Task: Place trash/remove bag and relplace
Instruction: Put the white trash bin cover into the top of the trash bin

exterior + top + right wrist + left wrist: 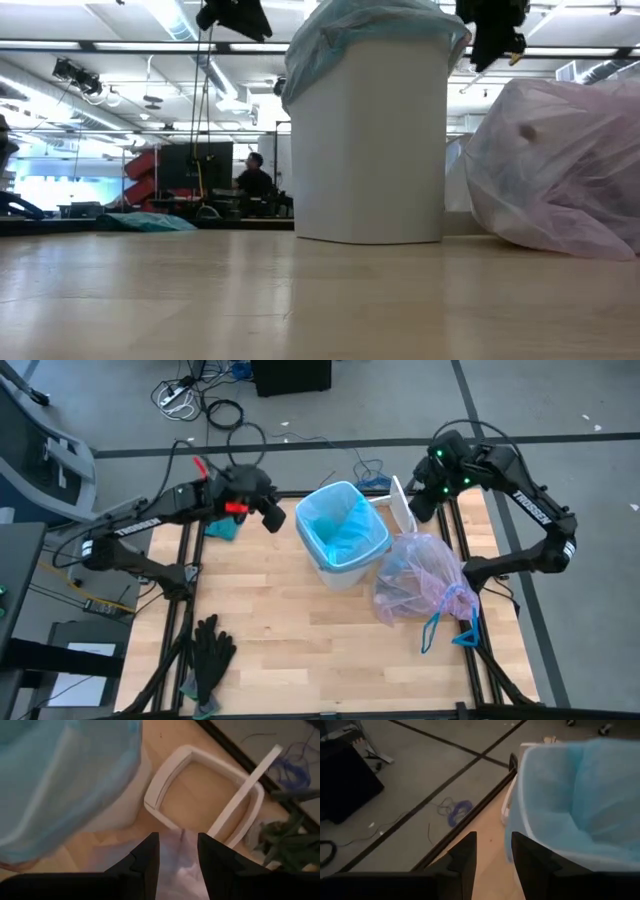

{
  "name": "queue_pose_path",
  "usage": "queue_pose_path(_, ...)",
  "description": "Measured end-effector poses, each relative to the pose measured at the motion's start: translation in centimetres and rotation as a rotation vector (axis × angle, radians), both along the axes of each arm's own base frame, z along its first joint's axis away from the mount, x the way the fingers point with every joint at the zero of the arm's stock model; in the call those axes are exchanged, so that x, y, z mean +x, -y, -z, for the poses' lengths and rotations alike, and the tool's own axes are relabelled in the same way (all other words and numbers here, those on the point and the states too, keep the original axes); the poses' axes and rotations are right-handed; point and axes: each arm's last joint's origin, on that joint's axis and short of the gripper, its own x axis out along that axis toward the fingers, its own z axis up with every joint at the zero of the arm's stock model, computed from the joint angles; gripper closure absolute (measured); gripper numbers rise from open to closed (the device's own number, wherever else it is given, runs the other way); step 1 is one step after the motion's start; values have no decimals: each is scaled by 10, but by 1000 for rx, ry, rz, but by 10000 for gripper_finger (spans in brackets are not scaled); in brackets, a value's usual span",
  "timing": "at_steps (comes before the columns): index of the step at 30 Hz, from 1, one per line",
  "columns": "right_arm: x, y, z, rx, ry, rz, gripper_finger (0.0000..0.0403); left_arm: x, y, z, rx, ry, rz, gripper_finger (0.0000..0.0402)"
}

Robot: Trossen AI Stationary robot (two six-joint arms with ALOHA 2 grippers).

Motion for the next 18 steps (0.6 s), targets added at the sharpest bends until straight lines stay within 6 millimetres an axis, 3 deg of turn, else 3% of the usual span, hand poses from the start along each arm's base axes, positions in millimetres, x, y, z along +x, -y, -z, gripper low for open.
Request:
queue_pose_path(11,-37,-30,77,28,123,149,285,18,45,60,-126,45,-23,270)
queue_pose_path(18,-38,-30,129,-47,206,257,301,27,57,75,-173,153,-10,270)
